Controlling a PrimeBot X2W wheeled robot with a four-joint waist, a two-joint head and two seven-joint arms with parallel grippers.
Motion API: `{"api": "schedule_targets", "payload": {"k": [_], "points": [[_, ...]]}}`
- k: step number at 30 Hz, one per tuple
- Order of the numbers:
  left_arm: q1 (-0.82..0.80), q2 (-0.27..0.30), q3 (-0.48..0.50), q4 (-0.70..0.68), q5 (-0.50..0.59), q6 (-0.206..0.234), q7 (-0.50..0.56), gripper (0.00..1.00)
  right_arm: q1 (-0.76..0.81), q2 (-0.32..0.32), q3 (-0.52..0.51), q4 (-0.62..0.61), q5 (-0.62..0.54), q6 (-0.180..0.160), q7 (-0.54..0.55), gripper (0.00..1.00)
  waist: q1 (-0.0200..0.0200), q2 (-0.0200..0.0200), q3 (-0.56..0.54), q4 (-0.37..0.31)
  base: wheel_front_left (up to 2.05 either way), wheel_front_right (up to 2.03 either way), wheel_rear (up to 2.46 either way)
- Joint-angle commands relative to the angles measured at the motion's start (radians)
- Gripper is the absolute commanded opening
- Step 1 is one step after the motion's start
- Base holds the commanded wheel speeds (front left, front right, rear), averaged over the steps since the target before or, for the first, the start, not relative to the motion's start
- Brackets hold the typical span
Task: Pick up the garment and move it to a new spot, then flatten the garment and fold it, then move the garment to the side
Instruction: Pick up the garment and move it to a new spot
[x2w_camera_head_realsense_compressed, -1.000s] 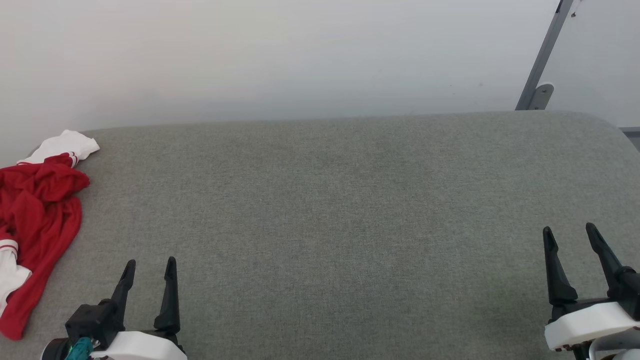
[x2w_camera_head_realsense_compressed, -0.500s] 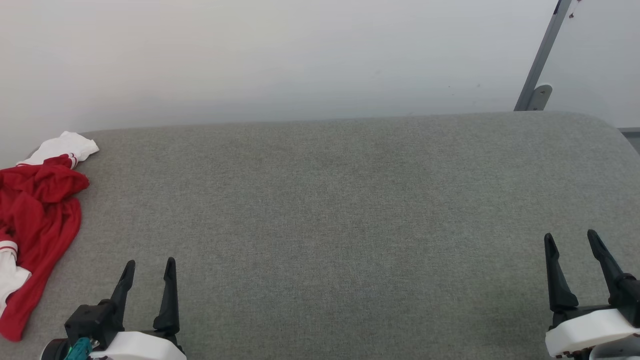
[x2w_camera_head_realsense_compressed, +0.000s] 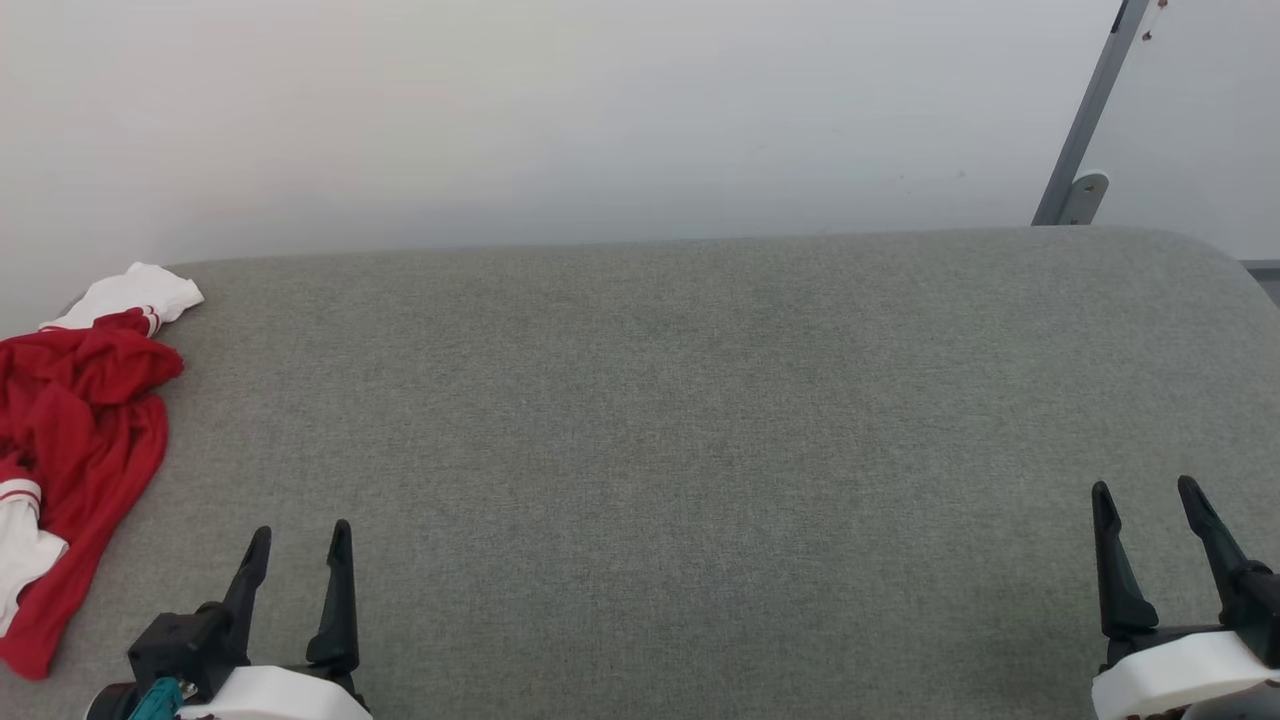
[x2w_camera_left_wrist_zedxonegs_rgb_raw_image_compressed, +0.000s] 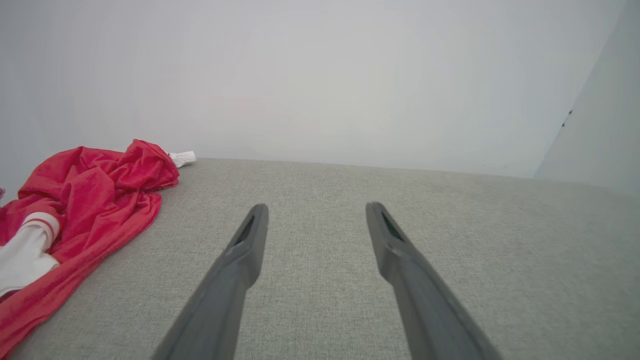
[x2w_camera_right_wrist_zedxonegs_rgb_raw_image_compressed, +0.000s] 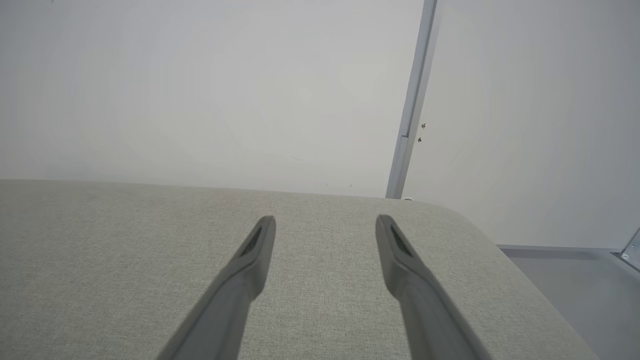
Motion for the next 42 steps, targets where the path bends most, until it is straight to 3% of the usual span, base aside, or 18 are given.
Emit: {"api": "schedule_targets", "payload": {"k": [1,10,17,32,42], "points": [[0.007,0.004,-0.003,0.001,-0.007,-0.004,-0.007,1.0,0.01,0.004,-0.003,-0.003,-0.008,0.0,-0.005,1.0,0.0,0.0,0.0,0.002,0.0,0.0,0.0],[-0.016,0.012,-0.016,0.026,-0.012,-0.003,-0.007,1.0,0.021,0.004,0.013,-0.002,0.0,0.0,-0.005,1.0,0.0,0.0,-0.012,0.055,0.0,0.0,0.0],[-0.029,0.022,0.0,0.04,-0.005,-0.003,-0.007,1.0,0.016,-0.004,0.049,0.008,0.006,0.0,-0.005,1.0,0.0,0.0,-0.027,0.128,0.0,0.0,0.0],[-0.024,0.04,0.031,0.068,0.003,-0.003,-0.007,1.0,-0.004,-0.008,0.142,0.026,0.017,0.0,-0.005,1.0,0.0,0.0,-0.059,0.349,0.0,0.0,0.0],[-0.021,0.034,0.05,0.083,0.01,-0.003,-0.007,1.0,-0.027,-0.008,0.185,0.025,0.018,0.0,-0.005,1.0,0.0,0.0,-0.058,0.426,0.0,0.0,0.0]]}}
